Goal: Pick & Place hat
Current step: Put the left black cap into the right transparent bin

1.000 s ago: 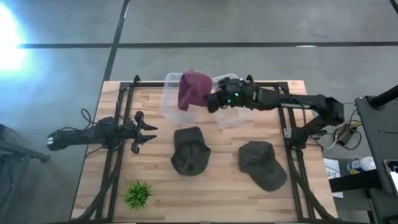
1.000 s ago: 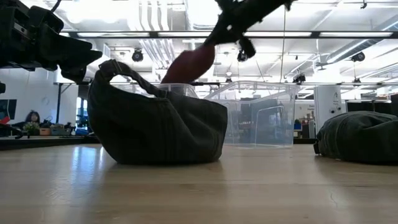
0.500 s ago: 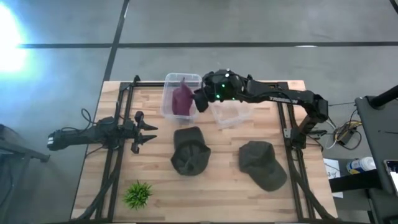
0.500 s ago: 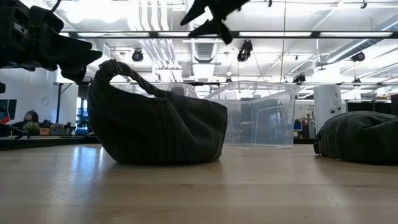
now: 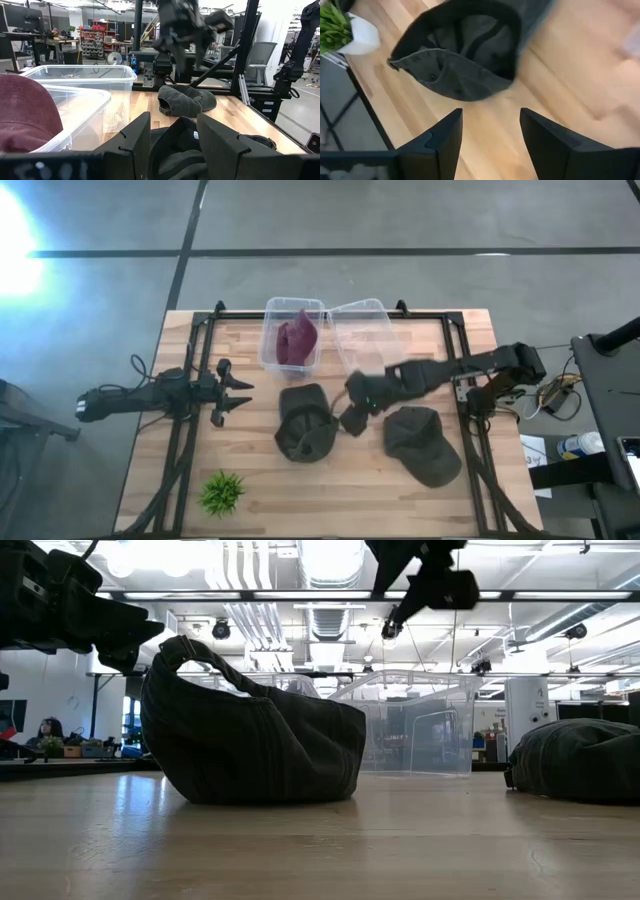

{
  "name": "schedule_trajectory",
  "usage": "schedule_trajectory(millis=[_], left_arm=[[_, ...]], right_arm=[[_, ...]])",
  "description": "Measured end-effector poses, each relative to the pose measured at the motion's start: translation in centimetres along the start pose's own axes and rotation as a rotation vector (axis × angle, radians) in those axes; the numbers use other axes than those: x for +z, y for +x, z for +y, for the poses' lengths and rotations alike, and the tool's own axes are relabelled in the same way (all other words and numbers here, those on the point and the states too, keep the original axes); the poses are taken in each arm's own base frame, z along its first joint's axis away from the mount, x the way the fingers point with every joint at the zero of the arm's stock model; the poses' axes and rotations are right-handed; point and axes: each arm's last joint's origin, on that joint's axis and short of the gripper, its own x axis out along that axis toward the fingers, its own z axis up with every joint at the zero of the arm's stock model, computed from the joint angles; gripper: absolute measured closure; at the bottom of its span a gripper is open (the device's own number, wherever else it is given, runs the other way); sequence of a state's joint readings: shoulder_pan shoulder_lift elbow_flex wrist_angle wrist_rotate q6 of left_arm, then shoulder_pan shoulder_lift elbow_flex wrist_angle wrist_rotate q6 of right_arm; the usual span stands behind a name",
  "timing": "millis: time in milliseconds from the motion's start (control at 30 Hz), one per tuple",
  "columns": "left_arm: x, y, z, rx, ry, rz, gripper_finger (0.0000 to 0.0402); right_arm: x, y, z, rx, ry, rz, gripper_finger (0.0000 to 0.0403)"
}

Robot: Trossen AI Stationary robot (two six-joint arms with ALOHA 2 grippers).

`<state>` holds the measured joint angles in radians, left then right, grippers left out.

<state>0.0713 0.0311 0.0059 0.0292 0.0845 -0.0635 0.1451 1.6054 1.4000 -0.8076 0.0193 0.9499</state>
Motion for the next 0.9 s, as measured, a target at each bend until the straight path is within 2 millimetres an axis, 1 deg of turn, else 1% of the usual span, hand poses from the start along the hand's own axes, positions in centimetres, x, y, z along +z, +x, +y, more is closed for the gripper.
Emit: schedule_trajectory(millis=[67,133,167,233,333,467,567,700,833,900], left_arm=[[0.0,0.0,0.0,0.0,0.0,0.0,0.0246],[0.0,0.0,0.0,0.0,0.0,0.0,0.0246],[0.0,0.0,0.0,0.0,0.0,0.0,0.0246],[0.0,0.0,0.0,0.0,0.0,0.0,0.0246],[0.0,0.0,0.0,0.0,0.0,0.001,0.0246],[0.0,0.0,0.0,0.0,0.0,0.003,0.0246],[0.0,0.0,0.0,0.0,0.0,0.003,0.0246],[0.0,0.0,0.0,0.0,0.0,0.003,0.0246],[0.0,0.0,0.0,0.0,0.0,0.004,0.0246],[0.0,0.0,0.0,0.0,0.0,0.004,0.0246]], right_arm=[[-1.1,1.5,0.4,0.047,-0.015,-0.042,0.0209],[-1.9,2.9,1.1,0.129,-0.109,-0.097,0.0209],[-2.1,3.3,1.5,0.174,-0.176,-0.13,0.0209],[-2.4,4.2,1.9,0.211,-0.322,-0.167,0.0211],[-2.3,5.2,2.2,0.202,-0.443,-0.171,0.0218],[-1.6,6.4,1.8,0.104,-0.575,-0.116,0.0226],[-1.0,7.5,2.2,0.062,-0.725,-0.081,0.0227],[0.0,9.6,2.3,-0.002,-0.896,-0.015,0.022],[1.5,11.4,2.6,-0.045,-0.994,0.051,0.0211],[2.1,12.1,2.7,-0.022,-1.01,0.124,0.0207]])
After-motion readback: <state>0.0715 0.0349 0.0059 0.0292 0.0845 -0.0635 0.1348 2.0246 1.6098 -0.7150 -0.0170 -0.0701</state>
